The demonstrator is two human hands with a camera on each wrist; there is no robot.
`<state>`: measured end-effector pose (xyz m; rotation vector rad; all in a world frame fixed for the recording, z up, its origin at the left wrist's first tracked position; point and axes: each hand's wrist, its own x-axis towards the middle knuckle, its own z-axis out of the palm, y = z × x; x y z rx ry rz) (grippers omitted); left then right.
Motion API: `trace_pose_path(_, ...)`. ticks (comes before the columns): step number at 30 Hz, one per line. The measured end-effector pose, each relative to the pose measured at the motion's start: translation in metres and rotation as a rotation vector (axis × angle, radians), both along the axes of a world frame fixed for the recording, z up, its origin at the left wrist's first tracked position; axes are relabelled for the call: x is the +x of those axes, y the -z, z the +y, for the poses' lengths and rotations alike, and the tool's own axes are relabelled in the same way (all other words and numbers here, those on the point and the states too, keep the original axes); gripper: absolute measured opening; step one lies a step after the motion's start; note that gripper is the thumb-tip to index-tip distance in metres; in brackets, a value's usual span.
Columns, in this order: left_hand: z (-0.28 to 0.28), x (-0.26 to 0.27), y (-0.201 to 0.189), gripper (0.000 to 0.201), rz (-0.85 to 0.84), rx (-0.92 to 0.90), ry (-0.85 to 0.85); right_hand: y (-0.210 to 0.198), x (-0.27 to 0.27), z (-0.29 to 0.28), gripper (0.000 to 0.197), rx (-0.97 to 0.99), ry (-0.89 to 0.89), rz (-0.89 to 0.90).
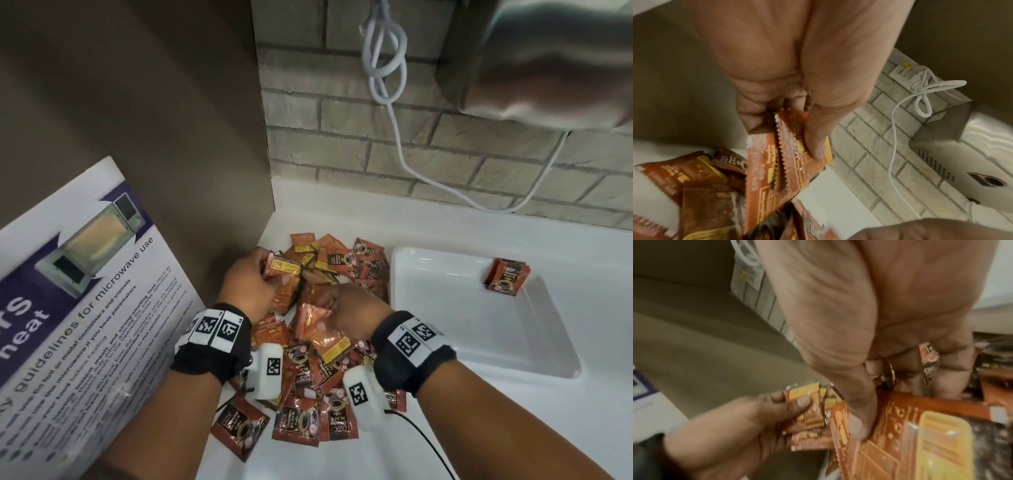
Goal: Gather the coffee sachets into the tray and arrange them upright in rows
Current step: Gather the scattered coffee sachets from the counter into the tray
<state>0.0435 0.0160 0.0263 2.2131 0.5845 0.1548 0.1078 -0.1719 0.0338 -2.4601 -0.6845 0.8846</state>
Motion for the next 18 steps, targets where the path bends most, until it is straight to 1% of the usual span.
trace_pose_path(2,-0.001,0.0,-0.002,0.023,0.001,0.015,0.012,0.006,-0.008,0.01,0.057,-0.131,-0.067,-0.034)
trace_pose_path(4,-0.002,0.0,-0.004,0.024,0.008,0.016,0.013,0.013,-0.012,0.02,0.06,-0.241,-0.096,-0.067)
trace_pose_path(8,-0.003,-0.001,0.001,0.025,0.035,0.008,0.014,0.017,-0.011,0.034,0.051,-0.369,-0.164,-0.101)
trace_pose_path(10,-0.003,-0.004,0.004,0.026,0.029,-0.01,0.019,0.018,-0.009,0.037,0.049,-0.409,-0.167,-0.103)
trace_pose_path(12,-0.004,-0.007,0.007,0.027,0.024,-0.019,0.019,0.018,-0.006,0.037,0.053,-0.429,-0.163,-0.104)
trace_pose_path(14,-0.002,-0.008,0.008,0.027,0.025,-0.035,0.01,0.018,-0.004,0.034,0.051,-0.413,-0.163,-0.118)
trace_pose_path(16,0.001,-0.008,0.008,0.028,0.021,-0.045,-0.003,0.015,-0.001,0.029,0.04,-0.345,-0.138,-0.125)
trace_pose_path(18,0.003,-0.007,0.003,0.024,0.018,-0.033,-0.014,0.009,0.0,0.022,0.036,-0.22,-0.072,-0.096)
